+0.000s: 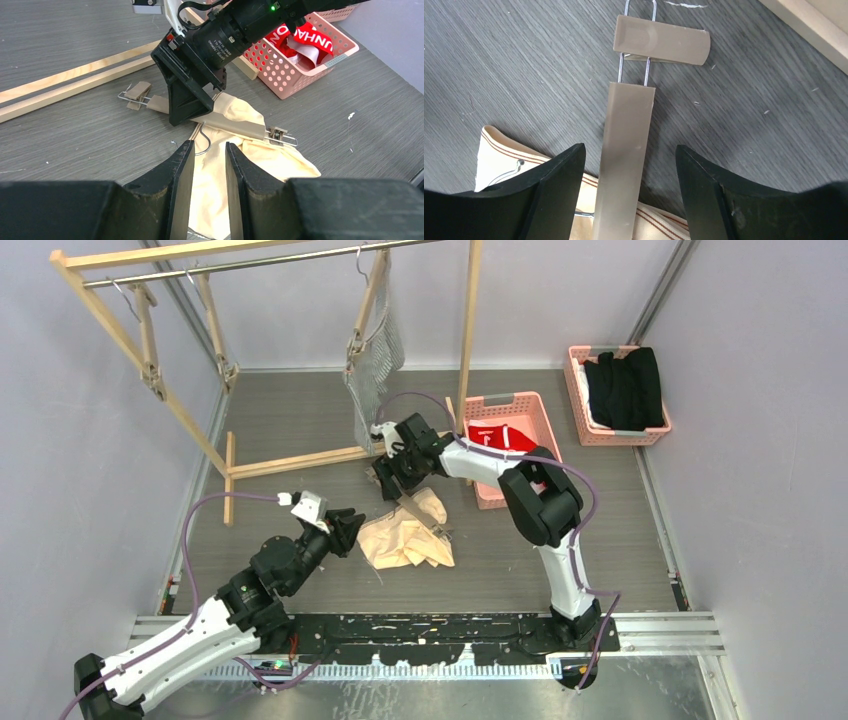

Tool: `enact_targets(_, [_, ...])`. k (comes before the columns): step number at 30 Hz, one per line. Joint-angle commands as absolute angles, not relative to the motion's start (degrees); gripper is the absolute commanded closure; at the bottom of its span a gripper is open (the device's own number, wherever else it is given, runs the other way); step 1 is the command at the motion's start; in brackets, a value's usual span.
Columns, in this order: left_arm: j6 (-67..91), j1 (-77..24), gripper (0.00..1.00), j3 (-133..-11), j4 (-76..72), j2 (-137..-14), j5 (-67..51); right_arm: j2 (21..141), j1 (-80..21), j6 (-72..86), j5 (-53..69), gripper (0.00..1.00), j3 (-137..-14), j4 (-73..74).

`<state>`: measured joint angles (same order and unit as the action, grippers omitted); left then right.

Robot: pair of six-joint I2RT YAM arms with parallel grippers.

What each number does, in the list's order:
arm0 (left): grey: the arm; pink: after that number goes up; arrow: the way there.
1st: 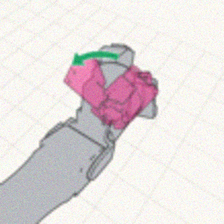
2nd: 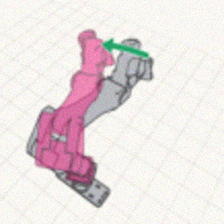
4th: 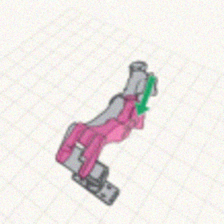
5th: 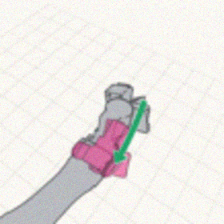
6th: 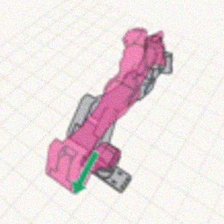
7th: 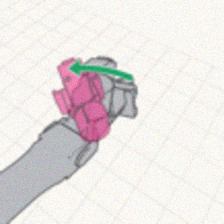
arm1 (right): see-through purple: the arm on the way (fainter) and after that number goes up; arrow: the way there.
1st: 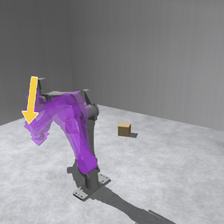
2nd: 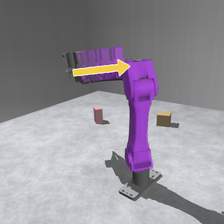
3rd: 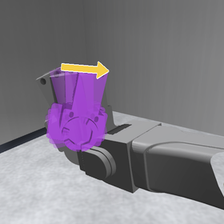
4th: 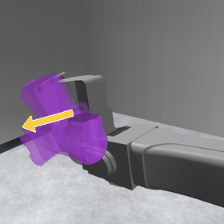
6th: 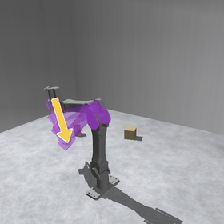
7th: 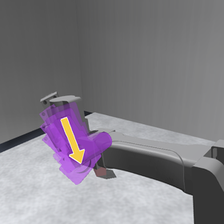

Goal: Remove the underwear clipped to the hanger

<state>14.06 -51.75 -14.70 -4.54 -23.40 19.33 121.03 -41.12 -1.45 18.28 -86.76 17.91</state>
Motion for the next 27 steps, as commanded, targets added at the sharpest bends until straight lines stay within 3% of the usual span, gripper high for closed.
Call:
enact_targets(1, [14.1, -51.9, 0.70, -15.3, -8.9, -23.5, 19.9, 121.5, -41.0, -1.9, 17.0, 0.28, -89.9, 15.4])
enact_targets(12, [14.3, -52.0, 0.70, -14.7, -8.9, -22.0, 20.5, 123.5, -41.2, -0.6, 16.2, 0.47, -89.7, 17.8])
enact_targets(14, [14.2, -52.0, 0.70, -14.7, -8.9, -21.6, 20.6, 123.3, -41.2, -0.5, 15.3, 0.61, -89.2, 18.3])
enact_targets(17, [14.2, -52.0, 0.70, -14.7, -8.7, -21.3, 20.4, 122.7, -41.2, -0.1, 13.3, 0.97, -88.2, 18.5])
enact_targets(27, [13.1, -52.0, 0.70, -15.9, -7.1, -22.8, 18.5, 116.0, -41.1, 7.1, 1.1, 0.99, -84.5, 15.8])
